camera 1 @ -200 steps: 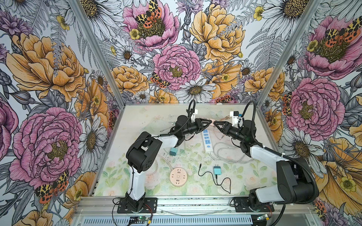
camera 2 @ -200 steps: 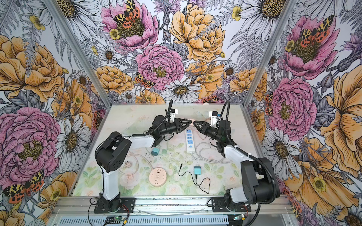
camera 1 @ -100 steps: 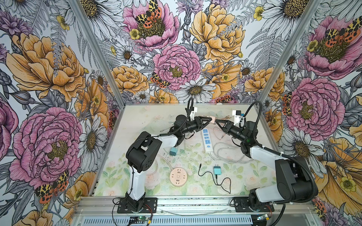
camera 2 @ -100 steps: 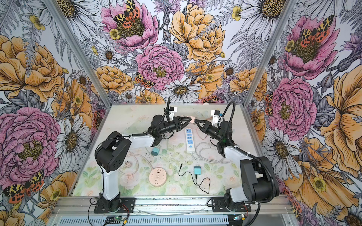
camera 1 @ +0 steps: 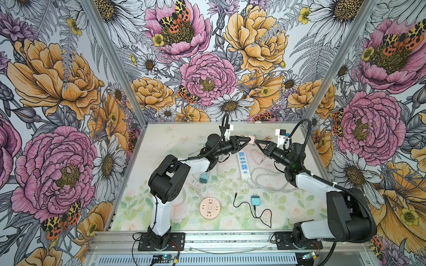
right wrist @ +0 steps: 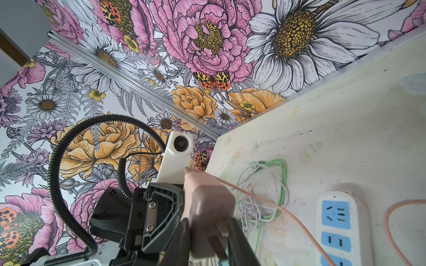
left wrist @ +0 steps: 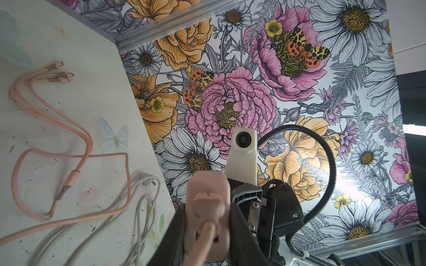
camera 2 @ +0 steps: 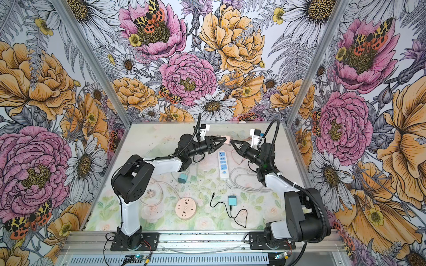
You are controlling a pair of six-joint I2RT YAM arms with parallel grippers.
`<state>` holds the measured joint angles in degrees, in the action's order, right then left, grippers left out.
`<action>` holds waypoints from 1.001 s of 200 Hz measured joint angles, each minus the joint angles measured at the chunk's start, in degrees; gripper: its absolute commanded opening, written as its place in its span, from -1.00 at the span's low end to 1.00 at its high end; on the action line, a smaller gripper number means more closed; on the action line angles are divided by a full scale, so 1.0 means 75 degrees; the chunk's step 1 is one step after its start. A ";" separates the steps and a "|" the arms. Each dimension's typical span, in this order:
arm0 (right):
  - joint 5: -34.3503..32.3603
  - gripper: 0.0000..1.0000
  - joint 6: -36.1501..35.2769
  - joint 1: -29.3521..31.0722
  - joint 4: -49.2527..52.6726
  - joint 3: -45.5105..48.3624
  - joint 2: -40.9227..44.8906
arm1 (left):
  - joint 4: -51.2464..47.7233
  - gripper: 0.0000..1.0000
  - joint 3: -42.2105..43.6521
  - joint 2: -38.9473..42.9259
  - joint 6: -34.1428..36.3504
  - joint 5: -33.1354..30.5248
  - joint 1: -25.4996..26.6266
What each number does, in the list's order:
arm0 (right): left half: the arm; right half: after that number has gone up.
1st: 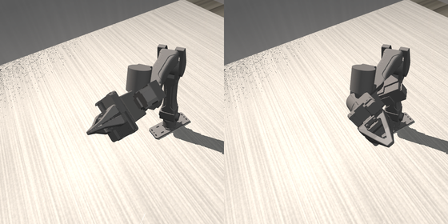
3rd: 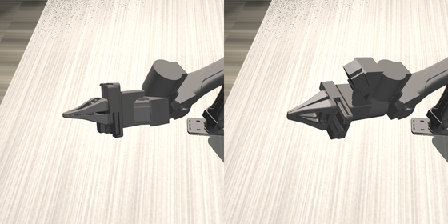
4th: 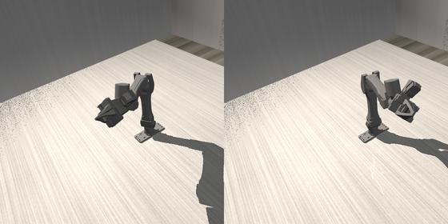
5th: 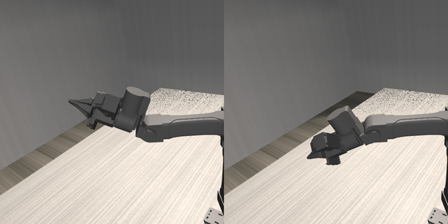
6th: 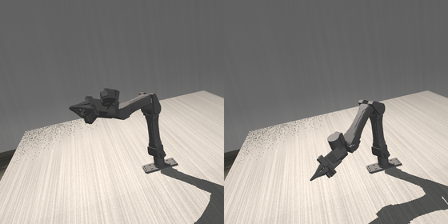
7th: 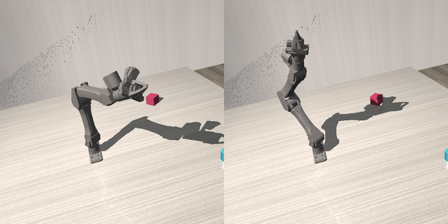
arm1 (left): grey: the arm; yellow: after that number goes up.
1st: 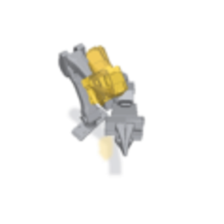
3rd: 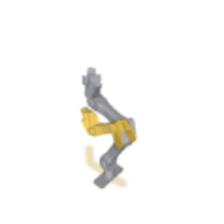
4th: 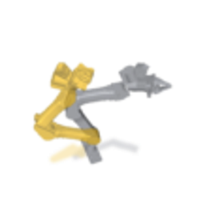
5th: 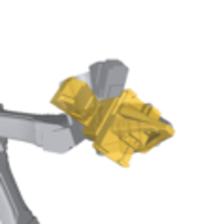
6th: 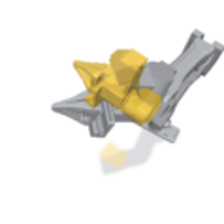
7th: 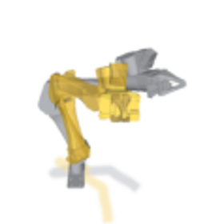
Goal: Insert the plug
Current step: 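Carry the pink charger toward the right gripper with the left gripper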
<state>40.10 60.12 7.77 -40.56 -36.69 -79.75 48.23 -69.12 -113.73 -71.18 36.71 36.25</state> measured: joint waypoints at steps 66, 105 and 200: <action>0.0175 -0.26 -0.0152 -0.0009 0.0076 0.0026 0.0184 | 0.0166 -0.66 -0.0026 0.0052 -0.0175 0.0154 0.0210; 0.0207 -0.48 0.0108 -0.0012 -0.0198 0.0029 0.0239 | 0.0472 -0.65 -0.0026 0.0052 -0.0271 0.0187 0.0210; 0.0385 -0.88 0.0090 0.0038 -0.0405 0.0067 0.0289 | 0.0711 -0.22 -0.0058 0.0006 -0.0659 0.0469 0.0318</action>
<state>42.98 60.80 8.05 -43.59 -36.18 -77.58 53.56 -69.56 -113.69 -76.12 40.23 38.63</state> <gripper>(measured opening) 0.308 0.411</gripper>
